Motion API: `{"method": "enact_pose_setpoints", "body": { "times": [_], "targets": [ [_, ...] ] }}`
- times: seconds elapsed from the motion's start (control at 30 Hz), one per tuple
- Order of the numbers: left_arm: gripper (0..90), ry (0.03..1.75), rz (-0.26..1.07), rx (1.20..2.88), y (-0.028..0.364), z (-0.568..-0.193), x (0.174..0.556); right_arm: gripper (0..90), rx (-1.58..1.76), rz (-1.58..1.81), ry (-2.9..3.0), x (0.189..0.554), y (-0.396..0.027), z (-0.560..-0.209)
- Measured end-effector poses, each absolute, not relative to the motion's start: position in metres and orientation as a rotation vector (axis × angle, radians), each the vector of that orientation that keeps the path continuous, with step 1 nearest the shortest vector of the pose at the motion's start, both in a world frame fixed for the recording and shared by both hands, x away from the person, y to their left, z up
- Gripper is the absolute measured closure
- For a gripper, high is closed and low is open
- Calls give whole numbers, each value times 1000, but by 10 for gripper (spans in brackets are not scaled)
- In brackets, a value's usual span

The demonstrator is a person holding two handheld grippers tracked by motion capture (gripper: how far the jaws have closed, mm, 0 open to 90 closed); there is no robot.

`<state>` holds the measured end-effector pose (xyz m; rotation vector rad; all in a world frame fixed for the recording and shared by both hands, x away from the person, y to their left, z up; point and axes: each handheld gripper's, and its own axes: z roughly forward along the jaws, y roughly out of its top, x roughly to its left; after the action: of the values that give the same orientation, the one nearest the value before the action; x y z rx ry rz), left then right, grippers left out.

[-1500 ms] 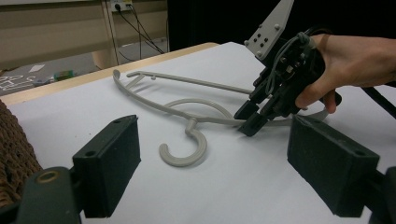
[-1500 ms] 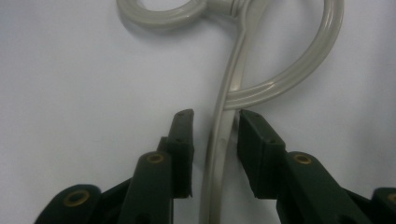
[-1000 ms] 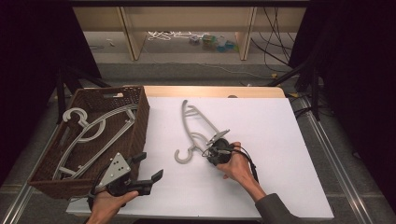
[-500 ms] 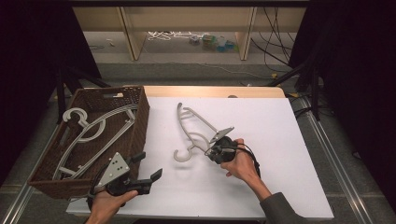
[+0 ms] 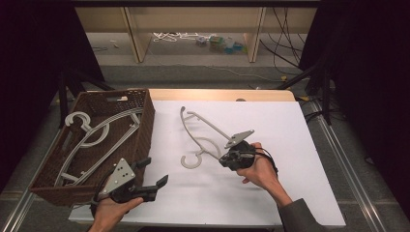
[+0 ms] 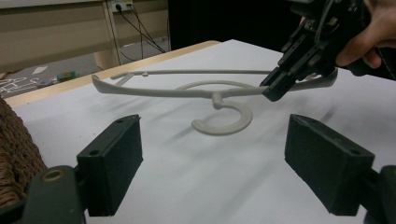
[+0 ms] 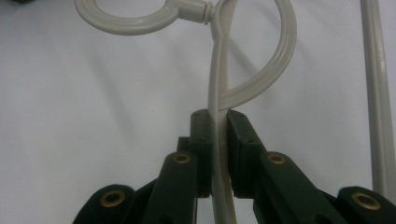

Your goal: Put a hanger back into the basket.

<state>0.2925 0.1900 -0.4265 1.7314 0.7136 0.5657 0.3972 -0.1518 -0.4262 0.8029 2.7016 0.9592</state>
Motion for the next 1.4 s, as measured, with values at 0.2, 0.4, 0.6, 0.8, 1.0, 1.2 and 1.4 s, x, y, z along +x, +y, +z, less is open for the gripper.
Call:
{"method": "enact_pose_setpoints", "body": {
  "times": [0.2, 0.4, 0.6, 0.8, 1.0, 1.2, 1.4],
  "targets": [
    [187, 709, 591, 1755, 188, -426, 291, 825, 800, 1023, 2690, 387, -165, -415],
    [188, 687, 610, 1767, 181, -424, 296, 824, 763, 1061, 2699, 378, -176, -406],
    [195, 670, 644, 1815, 174, -421, 303, 825, 765, 1089, 2688, 365, -185, -401],
    [207, 661, 661, 1879, 163, -418, 307, 825, 737, 1131, 2683, 350, -194, -397],
    [233, 578, 697, 1941, 146, -410, 318, 825, 707, 1131, 2713, 338, -197, -393],
    [258, 503, 699, 2015, 131, -414, 326, 825, 660, 1153, 2741, 330, -194, -391],
    [281, 410, 735, 2053, 126, -414, 331, 824, 621, 1166, 2752, 325, -191, -388]
  ]
}}
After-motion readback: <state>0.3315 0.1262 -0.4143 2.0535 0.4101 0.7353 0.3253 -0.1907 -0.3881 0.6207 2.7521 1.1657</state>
